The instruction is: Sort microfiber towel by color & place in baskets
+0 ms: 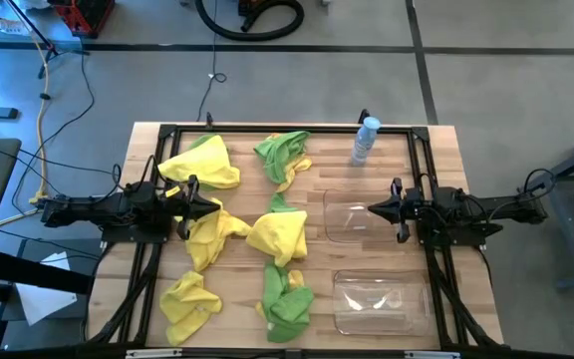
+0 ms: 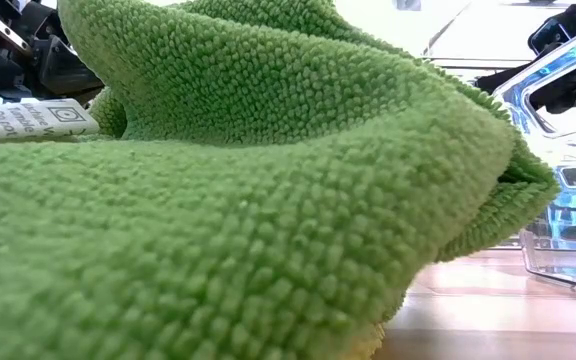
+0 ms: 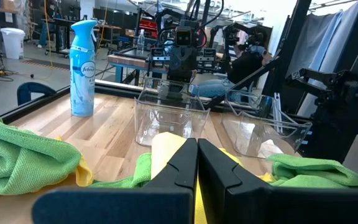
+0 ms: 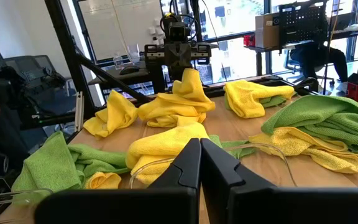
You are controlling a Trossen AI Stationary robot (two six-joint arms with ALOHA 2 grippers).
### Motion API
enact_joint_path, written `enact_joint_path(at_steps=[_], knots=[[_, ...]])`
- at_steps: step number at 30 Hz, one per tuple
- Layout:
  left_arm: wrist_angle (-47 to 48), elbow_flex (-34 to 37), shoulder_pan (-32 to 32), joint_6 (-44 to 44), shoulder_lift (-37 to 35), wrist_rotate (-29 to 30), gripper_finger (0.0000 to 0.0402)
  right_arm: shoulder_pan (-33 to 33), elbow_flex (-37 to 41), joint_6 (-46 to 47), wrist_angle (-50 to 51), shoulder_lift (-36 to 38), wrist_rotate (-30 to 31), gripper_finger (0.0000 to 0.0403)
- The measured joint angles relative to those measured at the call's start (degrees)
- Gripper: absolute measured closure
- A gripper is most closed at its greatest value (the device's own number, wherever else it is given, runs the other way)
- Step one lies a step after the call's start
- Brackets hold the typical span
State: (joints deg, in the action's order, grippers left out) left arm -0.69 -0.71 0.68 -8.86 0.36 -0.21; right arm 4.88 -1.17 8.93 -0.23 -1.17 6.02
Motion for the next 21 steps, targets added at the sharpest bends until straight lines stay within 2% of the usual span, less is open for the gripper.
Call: enact_joint_path(at_steps=[21], knots=[[-1.0,0.0,0.0,0.3,0.0,0.9,0.0402,0.0,0.0,0.0,0.0,0.0,0.0,0.0402]])
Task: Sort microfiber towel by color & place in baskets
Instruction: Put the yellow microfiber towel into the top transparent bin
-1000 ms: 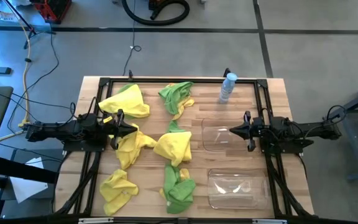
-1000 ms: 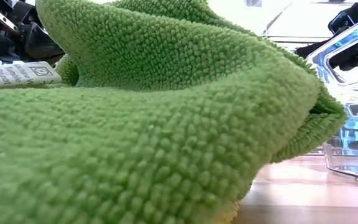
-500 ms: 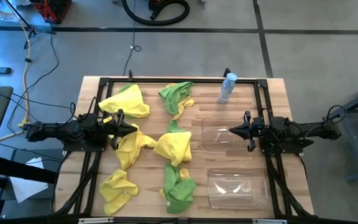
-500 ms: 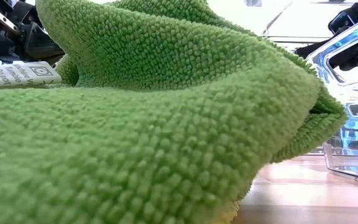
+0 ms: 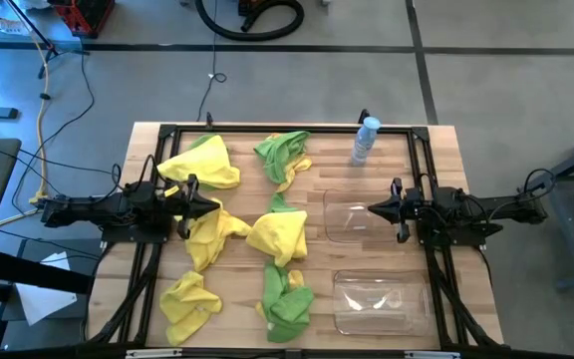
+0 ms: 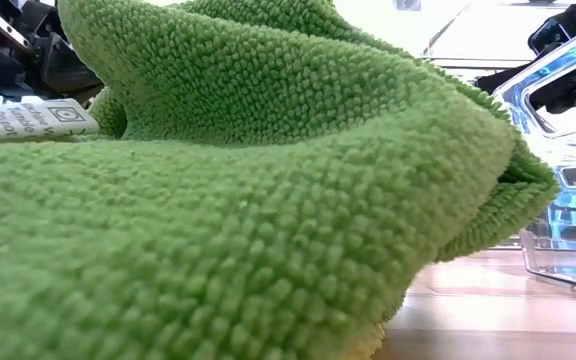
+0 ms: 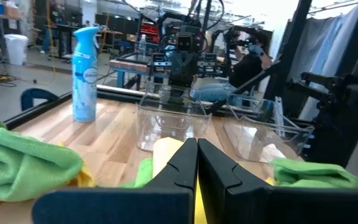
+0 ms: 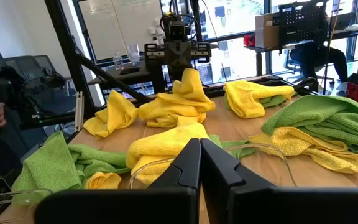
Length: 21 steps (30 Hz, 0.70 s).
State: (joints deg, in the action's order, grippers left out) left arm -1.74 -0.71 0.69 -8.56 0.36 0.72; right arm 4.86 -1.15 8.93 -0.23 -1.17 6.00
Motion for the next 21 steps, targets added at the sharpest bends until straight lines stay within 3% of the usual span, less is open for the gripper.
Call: enact_joint_path(at_steps=[6,10,21], knots=[[-1.6,-0.1,0.0,1.0,0.0,1.7,0.0402,0.0,0.0,0.0,0.0,0.0,0.0,0.0402],[-0.7,-3.8,0.0,-2.1,1.6,3.2,0.0402,0.0,0.0,0.0,0.0,0.0,0.0,0.0402],[18.6,-28.5,0.0,0.5,20.8,14.9,0.0402,0.0,0.0,0.0,0.0,0.0,0.0,0.0402]])
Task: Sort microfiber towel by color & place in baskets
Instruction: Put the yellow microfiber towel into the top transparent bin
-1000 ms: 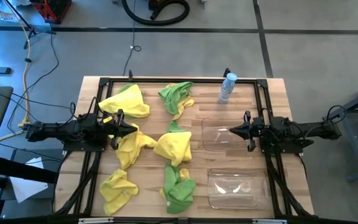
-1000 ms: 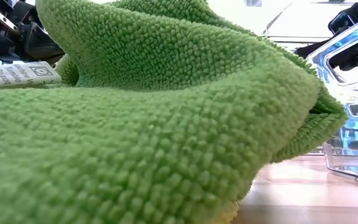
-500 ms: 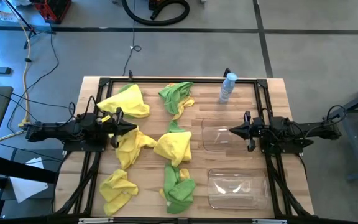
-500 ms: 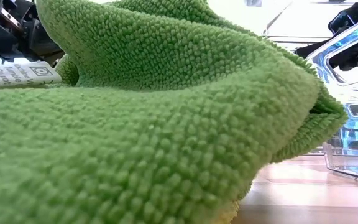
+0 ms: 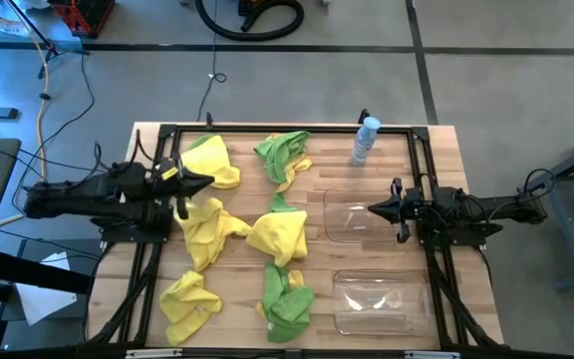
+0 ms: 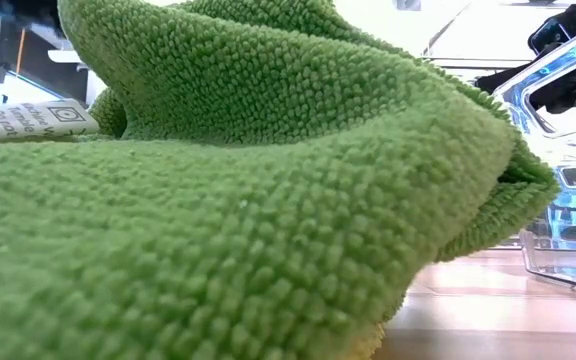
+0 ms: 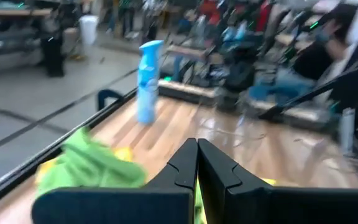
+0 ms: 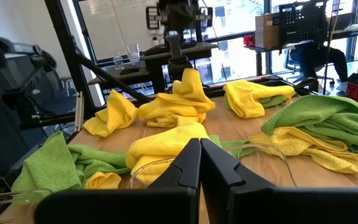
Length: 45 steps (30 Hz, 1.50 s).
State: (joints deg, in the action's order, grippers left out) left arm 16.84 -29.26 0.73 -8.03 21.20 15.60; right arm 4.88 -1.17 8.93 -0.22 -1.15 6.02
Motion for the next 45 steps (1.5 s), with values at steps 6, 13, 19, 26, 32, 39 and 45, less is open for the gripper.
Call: enact_joint_path(at_steps=[6,13,19,26,32,39,45], knots=[[8.6,-11.6,0.0,-1.1,11.9,-0.2,0.0391,0.0,0.0,0.0,0.0,0.0,0.0,0.0402],[33.4,-26.1,0.0,-2.8,25.5,-0.4,0.0312,0.0,0.0,0.0,0.0,0.0,0.0,0.0402],[52.7,-34.4,0.0,-7.8,32.9,-3.5,0.0229,0.0,0.0,0.0,0.0,0.0,0.0,0.0402],[66.6,-30.4,0.0,-12.8,35.1,-6.7,0.0199,0.0,0.0,0.0,0.0,0.0,0.0,0.0402],[61.9,-23.7,0.0,-15.3,34.7,-4.3,0.0201,0.0,0.0,0.0,0.0,0.0,0.0,0.0402],[54.3,-15.8,0.0,-16.8,34.8,-7.6,0.0201,0.0,0.0,0.0,0.0,0.0,0.0,0.0402],[50.9,-11.2,0.0,-16.9,36.0,-9.7,0.0217,0.0,0.0,0.0,0.0,0.0,0.0,0.0402]])
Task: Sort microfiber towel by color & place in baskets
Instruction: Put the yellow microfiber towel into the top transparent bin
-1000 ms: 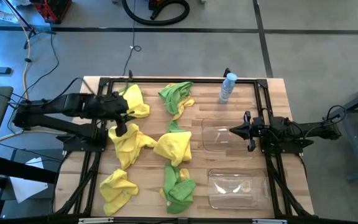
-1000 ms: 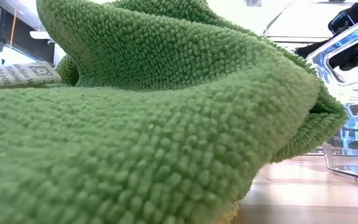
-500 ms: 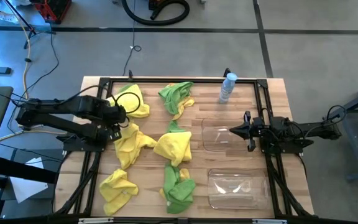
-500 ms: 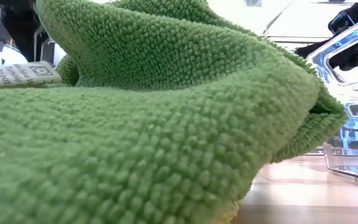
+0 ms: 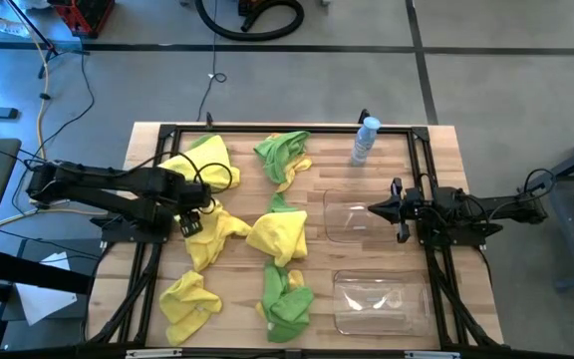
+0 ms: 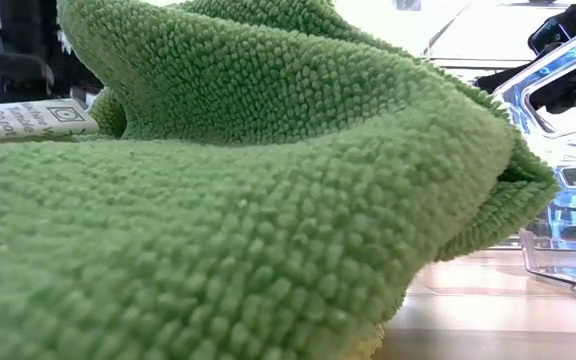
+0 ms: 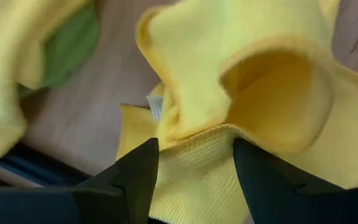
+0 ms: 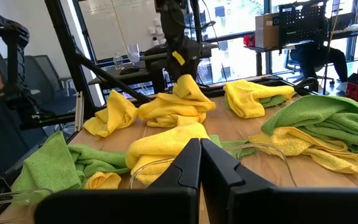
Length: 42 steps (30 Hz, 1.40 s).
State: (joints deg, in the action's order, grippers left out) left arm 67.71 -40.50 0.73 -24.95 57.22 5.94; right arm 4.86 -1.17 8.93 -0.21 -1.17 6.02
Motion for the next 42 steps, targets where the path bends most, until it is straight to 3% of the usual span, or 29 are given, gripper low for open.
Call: enact_joint_path(at_steps=[3,7,9,15,23,27,32,42], knots=[[-1.4,1.2,0.0,-0.5,1.2,0.2,0.0262,0.0,0.0,0.0,0.0,0.0,0.0,0.0402],[-1.8,0.9,0.0,-0.4,3.1,0.6,0.0370,0.0,0.0,0.0,0.0,0.0,0.0,0.0402],[-1.8,0.2,0.0,-0.5,3.5,0.6,0.0390,0.0,0.0,0.0,0.0,0.0,0.0,0.0402],[-0.1,-7.3,0.0,-0.4,1.7,0.6,0.0400,0.0,0.0,0.0,0.0,0.0,0.0,0.0402],[1.3,-27.8,-1.6,2.7,0.1,2.2,0.0401,0.0,0.0,0.0,0.0,0.0,0.0,0.0402],[-3.2,-36.8,-3.4,5.4,2.1,3.5,0.0401,0.0,0.0,0.0,0.0,0.0,0.0,0.0402],[-11.4,-46.2,-5.4,11.1,7.4,3.3,0.0401,0.0,0.0,0.0,0.0,0.0,0.0,0.0402],[-18.3,-68.2,-6.7,24.7,26.9,1.6,0.0401,0.0,0.0,0.0,0.0,0.0,0.0,0.0402]])
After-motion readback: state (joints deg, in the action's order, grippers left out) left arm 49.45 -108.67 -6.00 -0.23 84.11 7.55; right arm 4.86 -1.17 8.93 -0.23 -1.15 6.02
